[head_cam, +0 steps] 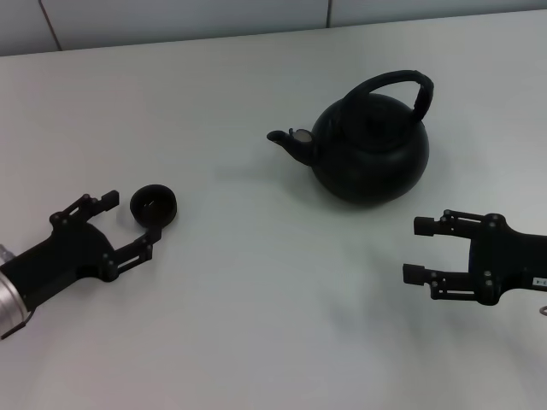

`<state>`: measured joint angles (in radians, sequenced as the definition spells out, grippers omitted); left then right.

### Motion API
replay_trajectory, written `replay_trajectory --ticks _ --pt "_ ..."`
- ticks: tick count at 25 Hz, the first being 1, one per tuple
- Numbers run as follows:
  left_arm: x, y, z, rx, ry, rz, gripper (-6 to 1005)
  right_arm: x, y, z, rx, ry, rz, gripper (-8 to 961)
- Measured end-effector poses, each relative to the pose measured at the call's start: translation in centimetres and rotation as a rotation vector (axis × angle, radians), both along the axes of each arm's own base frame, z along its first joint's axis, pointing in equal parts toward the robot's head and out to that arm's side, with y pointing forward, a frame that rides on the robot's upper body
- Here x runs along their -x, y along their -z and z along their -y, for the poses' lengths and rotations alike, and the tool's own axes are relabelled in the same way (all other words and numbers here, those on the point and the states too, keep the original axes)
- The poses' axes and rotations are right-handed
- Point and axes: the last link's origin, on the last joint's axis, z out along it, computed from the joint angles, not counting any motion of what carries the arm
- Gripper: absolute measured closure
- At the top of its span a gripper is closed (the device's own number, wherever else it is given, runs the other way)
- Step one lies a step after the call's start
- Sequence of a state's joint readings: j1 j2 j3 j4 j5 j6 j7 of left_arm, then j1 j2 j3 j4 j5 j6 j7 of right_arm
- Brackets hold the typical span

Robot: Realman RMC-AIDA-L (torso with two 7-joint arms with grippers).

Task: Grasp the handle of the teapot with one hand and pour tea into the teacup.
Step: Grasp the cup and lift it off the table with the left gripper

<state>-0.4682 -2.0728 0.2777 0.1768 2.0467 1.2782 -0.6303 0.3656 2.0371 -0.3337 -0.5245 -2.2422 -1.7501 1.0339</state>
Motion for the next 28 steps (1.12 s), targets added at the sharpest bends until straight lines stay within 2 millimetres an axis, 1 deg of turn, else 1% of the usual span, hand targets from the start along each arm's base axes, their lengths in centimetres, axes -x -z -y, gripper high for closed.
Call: replay_trajectory --ticks 5,16,17,19,28 --pt "-0.4 0.5 -1.1 0.005 -0.008 -0.026 159 -0.1 -0.1 0.1 -0.003 0.004 -0.001 183" --pt "-0.7 0.9 -1.5 0.008 -0.008 -0.042 159 -0.1 -0.1 0.1 -0.002 0.004 -0.002 183" --pt "-0.9 1.3 -2.1 0.011 -0.016 -0.058 159 -0.1 -0.1 0.1 -0.001 0.005 -0.003 183" --pt "-1.1 1.4 -2.3 0.012 -0.016 -0.063 159 -0.1 -0.1 0.1 0.0 0.006 -0.004 183" --pt "-1.2 1.5 -2.6 0.013 -0.017 -0.069 158 -0.1 -0.2 0.1 0.0 0.006 -0.003 183"
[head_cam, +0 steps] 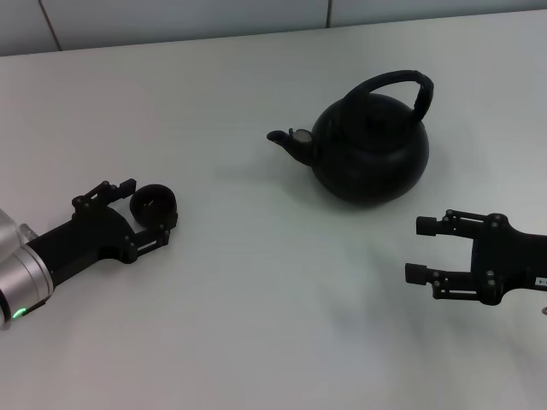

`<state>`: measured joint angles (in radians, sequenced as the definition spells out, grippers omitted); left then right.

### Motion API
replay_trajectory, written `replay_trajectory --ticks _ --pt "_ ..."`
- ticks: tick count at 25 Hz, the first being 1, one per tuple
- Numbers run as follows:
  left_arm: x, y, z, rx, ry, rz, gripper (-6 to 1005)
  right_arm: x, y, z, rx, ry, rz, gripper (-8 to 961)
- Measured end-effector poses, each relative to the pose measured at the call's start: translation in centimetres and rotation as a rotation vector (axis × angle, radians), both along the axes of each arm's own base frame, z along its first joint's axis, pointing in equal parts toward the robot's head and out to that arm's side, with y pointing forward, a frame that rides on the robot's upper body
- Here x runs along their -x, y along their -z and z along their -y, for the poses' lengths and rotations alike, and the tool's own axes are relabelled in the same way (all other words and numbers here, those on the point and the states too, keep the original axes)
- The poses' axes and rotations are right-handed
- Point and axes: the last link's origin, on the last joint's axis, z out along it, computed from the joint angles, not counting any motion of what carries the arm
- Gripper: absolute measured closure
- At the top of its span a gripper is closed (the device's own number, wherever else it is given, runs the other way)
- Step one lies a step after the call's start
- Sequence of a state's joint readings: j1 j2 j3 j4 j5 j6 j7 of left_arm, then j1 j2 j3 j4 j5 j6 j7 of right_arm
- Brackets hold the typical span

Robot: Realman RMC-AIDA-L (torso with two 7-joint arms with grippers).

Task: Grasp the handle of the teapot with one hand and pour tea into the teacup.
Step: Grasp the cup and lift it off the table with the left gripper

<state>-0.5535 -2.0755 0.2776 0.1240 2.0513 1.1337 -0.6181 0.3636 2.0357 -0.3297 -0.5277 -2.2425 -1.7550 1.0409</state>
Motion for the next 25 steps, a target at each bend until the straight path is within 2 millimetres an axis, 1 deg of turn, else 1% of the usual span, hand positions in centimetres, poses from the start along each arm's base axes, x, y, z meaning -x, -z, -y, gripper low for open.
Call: replay_trajectory --ticks 15,20,25 --pt "0.0 0.1 0.1 0.005 -0.002 -0.001 185 0.0 0.0 0.0 -0.002 0.002 -0.001 183" --pt "-0.2 0.1 0.1 0.007 0.007 0.009 240 0.0 0.0 0.0 -0.002 0.002 -0.001 184" --pt "-1.1 0.0 0.4 0.017 0.05 0.057 295 -0.1 0.1 0.0 -0.004 0.004 0.0 184"
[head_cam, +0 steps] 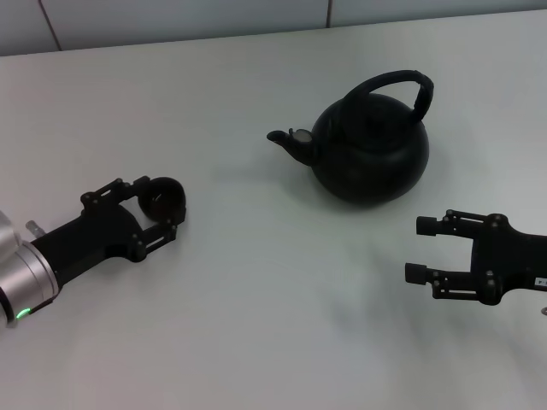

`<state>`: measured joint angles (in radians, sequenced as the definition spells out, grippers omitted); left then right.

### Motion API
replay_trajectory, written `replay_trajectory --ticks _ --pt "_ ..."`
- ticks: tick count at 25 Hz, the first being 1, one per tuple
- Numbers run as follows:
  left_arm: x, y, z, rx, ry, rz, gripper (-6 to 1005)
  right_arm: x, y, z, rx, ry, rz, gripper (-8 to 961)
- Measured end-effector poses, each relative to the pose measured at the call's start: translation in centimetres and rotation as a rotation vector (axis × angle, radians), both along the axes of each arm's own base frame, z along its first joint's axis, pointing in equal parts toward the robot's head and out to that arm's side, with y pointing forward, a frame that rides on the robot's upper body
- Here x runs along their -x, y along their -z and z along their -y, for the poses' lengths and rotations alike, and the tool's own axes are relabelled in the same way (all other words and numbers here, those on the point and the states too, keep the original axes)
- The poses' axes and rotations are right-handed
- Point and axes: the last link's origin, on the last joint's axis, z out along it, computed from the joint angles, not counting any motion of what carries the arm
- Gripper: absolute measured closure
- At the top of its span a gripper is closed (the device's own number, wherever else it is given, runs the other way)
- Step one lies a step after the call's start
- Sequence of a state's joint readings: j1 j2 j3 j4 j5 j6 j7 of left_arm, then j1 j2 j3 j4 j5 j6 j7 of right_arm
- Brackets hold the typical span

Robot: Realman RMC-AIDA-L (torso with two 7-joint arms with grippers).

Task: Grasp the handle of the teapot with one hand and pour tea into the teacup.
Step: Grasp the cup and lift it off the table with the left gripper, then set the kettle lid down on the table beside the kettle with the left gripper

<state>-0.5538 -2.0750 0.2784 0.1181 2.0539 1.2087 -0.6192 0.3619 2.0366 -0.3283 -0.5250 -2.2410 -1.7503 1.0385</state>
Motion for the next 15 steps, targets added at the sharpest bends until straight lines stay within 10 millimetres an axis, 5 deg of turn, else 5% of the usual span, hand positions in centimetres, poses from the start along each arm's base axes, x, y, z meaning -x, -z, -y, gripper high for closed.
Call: replay_trajectory --ticks 15 --pt "-5.2 2.5 -1.0 0.131 0.168 0.047 293 0.0 0.1 0.1 0.003 -0.001 -0.006 184"
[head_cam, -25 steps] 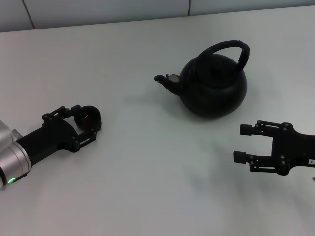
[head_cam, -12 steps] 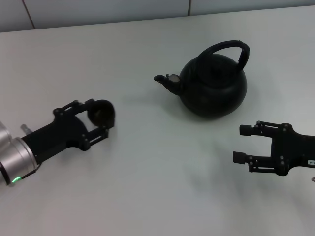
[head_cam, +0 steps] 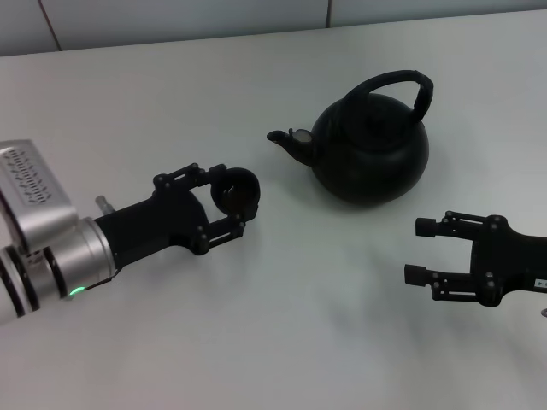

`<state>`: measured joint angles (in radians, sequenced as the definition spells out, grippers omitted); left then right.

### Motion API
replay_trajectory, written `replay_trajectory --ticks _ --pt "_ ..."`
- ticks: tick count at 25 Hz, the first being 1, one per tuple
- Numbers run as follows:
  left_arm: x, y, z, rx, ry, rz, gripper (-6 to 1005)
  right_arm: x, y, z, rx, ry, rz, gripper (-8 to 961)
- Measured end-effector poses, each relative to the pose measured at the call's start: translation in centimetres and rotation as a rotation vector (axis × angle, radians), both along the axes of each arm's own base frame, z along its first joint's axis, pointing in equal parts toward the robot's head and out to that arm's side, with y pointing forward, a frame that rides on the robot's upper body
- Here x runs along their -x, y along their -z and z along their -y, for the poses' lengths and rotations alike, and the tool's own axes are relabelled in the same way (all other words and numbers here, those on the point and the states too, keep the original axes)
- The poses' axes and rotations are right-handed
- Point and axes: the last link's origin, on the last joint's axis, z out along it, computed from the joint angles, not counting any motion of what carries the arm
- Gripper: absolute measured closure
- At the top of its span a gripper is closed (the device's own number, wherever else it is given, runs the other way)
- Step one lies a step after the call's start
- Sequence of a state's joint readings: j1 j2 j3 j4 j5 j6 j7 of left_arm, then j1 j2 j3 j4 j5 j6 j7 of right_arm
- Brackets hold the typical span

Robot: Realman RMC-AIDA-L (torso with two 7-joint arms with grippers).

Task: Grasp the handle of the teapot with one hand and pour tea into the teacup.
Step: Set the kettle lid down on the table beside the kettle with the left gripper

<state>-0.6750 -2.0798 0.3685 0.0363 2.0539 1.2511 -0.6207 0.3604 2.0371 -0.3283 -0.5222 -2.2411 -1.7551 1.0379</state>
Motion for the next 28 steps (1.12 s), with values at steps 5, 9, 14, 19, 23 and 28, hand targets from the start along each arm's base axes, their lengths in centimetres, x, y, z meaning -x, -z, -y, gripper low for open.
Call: replay_trajectory --ticks 5,9,14,19,23,28 --pt "-0.2 0.3 -0.4 -0.002 -0.009 -0.017 289 0.0 0.0 0.0 0.001 0.0 -0.002 184" --pt "-0.2 0.3 -0.4 -0.004 -0.013 -0.017 285 0.0 0.0 0.0 0.001 0.0 -0.002 184" --pt "0.3 1.1 -0.2 -0.014 -0.023 -0.059 281 0.1 0.1 -0.1 0.001 -0.001 -0.002 184" --pt "0.8 1.8 0.1 -0.031 -0.035 -0.095 276 0.1 0.1 -0.2 0.0 -0.003 -0.001 184" --pt "1.1 2.1 0.1 -0.029 -0.055 -0.12 273 0.2 0.1 -0.3 -0.001 -0.006 0.001 184" --pt "1.1 2.1 0.0 -0.038 -0.069 -0.117 268 0.2 0.1 -0.3 -0.001 -0.008 0.002 184"
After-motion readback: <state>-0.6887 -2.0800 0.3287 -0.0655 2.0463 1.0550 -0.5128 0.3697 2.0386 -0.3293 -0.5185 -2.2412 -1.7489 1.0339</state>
